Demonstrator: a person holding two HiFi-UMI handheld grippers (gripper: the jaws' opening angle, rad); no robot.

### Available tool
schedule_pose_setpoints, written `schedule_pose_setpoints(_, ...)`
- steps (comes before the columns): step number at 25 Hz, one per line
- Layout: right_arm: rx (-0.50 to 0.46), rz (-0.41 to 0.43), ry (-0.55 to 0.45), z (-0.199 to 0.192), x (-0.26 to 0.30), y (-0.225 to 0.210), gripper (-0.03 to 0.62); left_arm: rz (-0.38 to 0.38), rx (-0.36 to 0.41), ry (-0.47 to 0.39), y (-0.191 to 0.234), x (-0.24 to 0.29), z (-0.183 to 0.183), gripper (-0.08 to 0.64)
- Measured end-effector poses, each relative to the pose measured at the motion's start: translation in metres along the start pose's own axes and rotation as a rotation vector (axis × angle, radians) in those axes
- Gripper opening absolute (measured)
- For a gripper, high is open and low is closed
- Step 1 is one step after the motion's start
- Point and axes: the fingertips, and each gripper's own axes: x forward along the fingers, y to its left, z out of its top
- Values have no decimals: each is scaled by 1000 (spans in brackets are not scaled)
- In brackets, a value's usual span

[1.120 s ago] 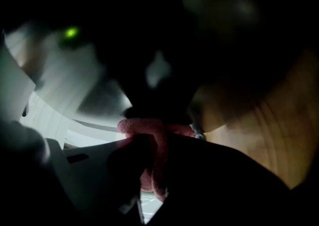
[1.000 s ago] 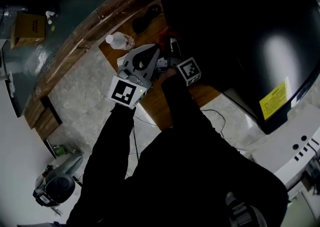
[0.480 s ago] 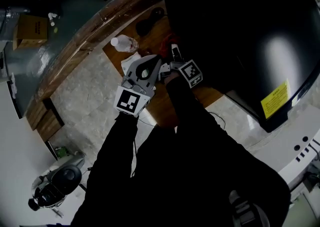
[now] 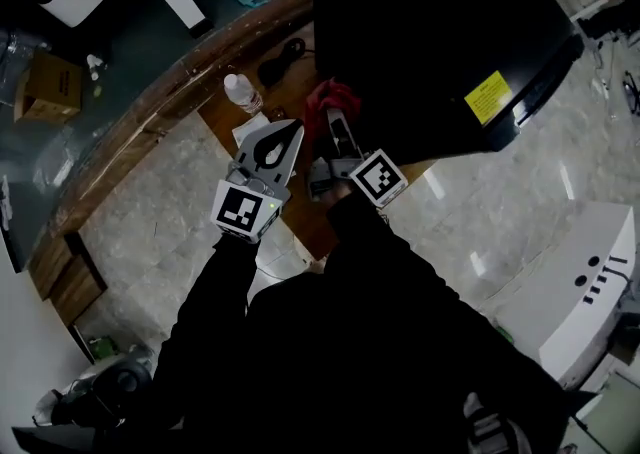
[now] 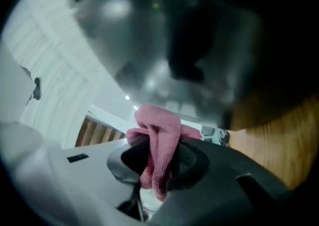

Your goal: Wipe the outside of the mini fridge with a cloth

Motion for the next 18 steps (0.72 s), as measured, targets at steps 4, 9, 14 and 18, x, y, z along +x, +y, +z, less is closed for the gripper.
schedule_pose_setpoints(4, -104, 68, -63, 27, -32, 93, 83, -85, 11, -104, -34, -12, 74, 2)
schedule_pose_setpoints(9, -187, 100, -117, 62, -63, 143, 83, -138, 14, -182, -73, -9, 119, 2)
schedule_pose_setpoints(14, -194, 2, -233, 118, -83, 140, 83, -200, 7, -227, -94, 4, 140, 2)
schedule_pose_setpoints(18, -133, -24, -268, 137, -88, 126, 83, -231, -4, -227, -105, 20, 139, 2)
